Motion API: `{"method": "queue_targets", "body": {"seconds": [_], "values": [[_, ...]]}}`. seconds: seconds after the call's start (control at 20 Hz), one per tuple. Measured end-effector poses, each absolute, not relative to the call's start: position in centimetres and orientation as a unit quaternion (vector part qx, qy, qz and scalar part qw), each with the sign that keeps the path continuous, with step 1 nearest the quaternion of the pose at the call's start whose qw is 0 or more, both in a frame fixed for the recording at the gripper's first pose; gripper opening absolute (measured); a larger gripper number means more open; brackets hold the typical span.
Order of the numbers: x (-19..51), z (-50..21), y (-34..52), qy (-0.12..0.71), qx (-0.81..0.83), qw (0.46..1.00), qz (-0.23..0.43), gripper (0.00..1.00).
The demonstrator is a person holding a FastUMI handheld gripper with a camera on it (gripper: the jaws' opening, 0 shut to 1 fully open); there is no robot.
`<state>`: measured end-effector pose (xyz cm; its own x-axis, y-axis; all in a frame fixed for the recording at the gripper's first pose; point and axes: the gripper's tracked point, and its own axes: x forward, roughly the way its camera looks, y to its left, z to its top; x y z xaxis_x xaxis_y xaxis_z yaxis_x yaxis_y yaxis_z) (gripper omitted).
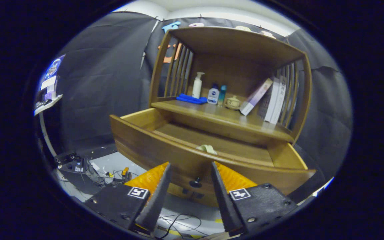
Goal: Pull open the drawer, take out the items inside it, and place them on the countertop above the cabinet.
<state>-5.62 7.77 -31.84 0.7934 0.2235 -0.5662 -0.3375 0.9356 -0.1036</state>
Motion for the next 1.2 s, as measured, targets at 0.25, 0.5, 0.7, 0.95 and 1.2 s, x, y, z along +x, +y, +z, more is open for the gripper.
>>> {"method": "queue_targets", "body": {"seconds": [0.25, 0.5, 0.7, 0.95, 1.2], "values": [[-0.6, -29.2, 5.6, 0.339, -0.061, 0.929, 0.139, 0.9], [3.4, -32.1, 3.5, 0.423, -0.07, 0.896, 0.117, 0.91], [4.6, -34.1, 4.6, 0.486, -0.054, 0.86, 0.148, 0.91], [6.0, -37.3, 5.2, 0.556, -0.035, 0.818, 0.145, 0.89], [6.7, -39.6, 5.9, 0.591, -0.051, 0.79, 0.155, 0.84]]}}
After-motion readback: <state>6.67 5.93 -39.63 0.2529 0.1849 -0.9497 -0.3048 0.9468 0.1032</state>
